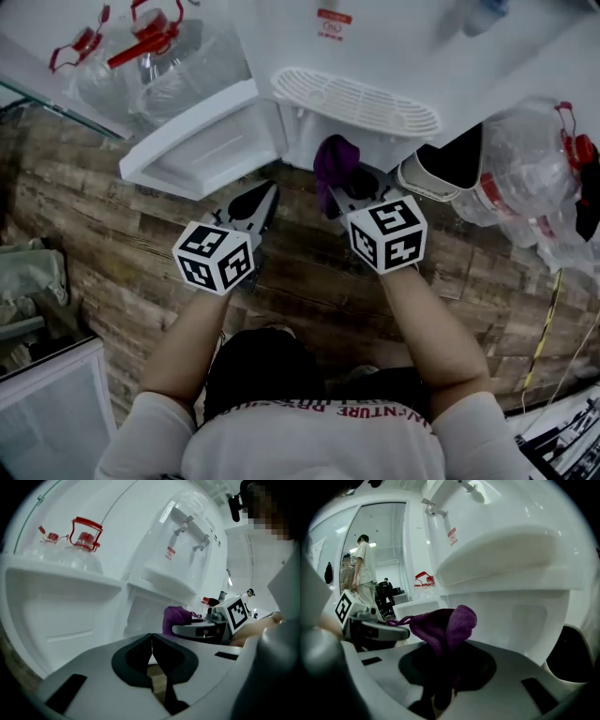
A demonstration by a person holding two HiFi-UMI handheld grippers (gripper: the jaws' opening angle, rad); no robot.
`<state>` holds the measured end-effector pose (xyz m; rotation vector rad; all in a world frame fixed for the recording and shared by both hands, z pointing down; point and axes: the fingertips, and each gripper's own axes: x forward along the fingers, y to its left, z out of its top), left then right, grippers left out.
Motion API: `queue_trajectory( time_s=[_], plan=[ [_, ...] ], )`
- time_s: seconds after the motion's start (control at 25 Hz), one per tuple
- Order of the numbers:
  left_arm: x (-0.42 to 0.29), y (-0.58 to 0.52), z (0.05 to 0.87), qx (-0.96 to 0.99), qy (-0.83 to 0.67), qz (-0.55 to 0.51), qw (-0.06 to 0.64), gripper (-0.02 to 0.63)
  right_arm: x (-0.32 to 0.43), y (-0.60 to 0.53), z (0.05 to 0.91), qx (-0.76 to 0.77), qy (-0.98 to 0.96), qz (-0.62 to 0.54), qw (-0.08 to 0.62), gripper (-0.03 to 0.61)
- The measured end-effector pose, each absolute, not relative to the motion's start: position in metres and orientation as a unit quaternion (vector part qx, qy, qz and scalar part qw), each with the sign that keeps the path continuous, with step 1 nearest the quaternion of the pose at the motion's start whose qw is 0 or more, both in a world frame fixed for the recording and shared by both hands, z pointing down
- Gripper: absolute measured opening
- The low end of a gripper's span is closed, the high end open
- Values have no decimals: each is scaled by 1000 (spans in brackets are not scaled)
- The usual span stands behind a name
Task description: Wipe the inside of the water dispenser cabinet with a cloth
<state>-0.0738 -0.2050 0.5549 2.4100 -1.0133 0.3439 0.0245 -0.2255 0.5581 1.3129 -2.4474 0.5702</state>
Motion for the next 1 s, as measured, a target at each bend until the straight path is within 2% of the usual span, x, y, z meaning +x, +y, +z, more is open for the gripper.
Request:
queue_trajectory(
  time_s=[0.12,0.24,0.44,0.64,1.0],
  plan=[
    [-72,-180,499,884,-370,134,251,28,26,-179,528,421,-859,219,190,92],
    [-68,-154,436,886,-360,151,249,28,29,-132,474,390,-867,245,192,94],
    [-48,-121,306,897,-336,143,250,28,53,-89,328,394,-874,236,162,92],
    [-24,-94,163,899,-342,124,244,28,84,-55,165,402,-885,214,100,92],
    [56,3,-48,923,-292,63,242,28,146,17,-57,405,-901,140,71,92]
  ],
)
